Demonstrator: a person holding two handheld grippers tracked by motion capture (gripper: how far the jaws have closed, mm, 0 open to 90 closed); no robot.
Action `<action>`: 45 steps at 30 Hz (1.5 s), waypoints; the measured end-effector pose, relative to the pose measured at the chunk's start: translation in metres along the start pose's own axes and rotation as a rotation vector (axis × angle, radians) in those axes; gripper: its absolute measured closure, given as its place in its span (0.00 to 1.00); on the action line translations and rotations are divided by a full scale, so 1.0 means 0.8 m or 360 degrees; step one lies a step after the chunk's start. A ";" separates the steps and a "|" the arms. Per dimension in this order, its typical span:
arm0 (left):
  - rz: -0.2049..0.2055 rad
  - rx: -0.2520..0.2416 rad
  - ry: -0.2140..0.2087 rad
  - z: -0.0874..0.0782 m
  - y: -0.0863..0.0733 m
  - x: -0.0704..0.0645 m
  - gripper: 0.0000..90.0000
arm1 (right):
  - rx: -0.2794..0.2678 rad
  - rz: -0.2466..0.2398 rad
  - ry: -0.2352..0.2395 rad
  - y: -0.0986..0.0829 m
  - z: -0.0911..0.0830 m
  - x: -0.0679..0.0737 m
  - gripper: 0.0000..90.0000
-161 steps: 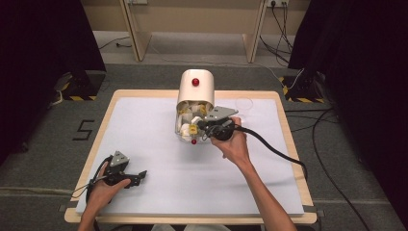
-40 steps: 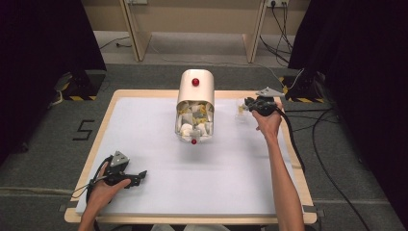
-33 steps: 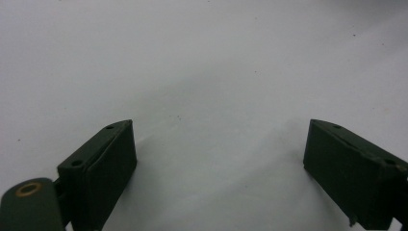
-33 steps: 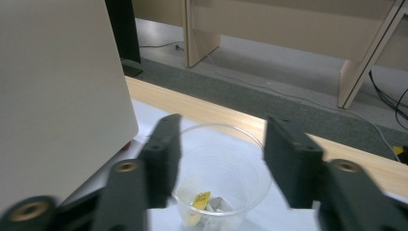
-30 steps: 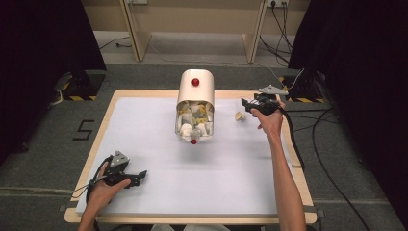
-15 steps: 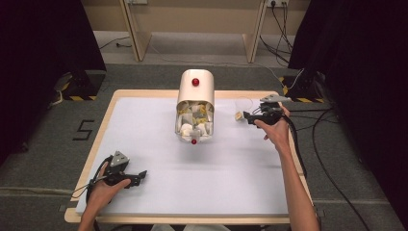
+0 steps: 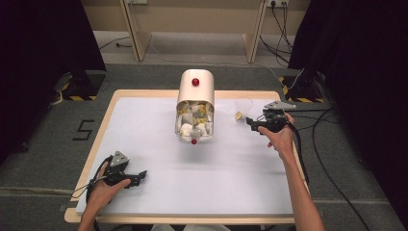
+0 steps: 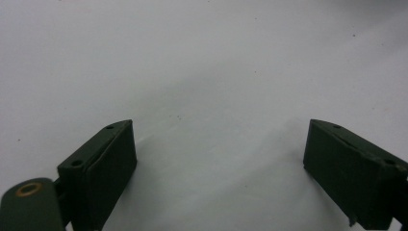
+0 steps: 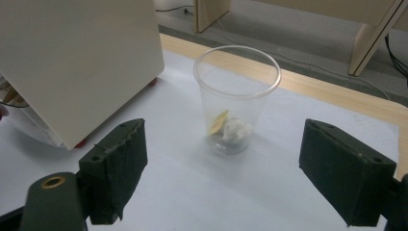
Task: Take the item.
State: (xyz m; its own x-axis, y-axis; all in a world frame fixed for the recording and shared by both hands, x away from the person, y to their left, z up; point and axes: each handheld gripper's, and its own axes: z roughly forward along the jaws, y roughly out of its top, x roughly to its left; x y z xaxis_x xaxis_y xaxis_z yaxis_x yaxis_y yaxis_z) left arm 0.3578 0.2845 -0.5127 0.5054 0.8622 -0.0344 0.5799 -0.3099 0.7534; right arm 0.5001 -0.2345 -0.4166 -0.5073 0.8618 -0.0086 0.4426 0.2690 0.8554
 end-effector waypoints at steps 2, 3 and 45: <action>0.0000 0.0000 -0.0001 0.000 0.000 0.000 0.12 | -0.0002 0.0000 -0.0002 -0.001 -0.001 0.001 0.20; 0.0000 0.0000 0.0000 0.000 0.000 0.000 0.12 | -0.0005 -0.0001 -0.0008 -0.004 -0.005 0.003 0.20; 0.0001 0.0000 0.0001 0.000 0.000 0.000 0.12 | 0.0101 -0.0177 0.0098 -0.069 -0.034 0.077 0.22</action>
State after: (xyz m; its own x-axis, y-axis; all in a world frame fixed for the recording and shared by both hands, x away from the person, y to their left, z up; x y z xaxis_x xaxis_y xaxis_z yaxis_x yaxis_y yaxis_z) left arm 0.3577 0.2845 -0.5127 0.5055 0.8622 -0.0334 0.5796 -0.3107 0.7533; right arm 0.4245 -0.2081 -0.4507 -0.5993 0.7977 -0.0679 0.4262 0.3897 0.8164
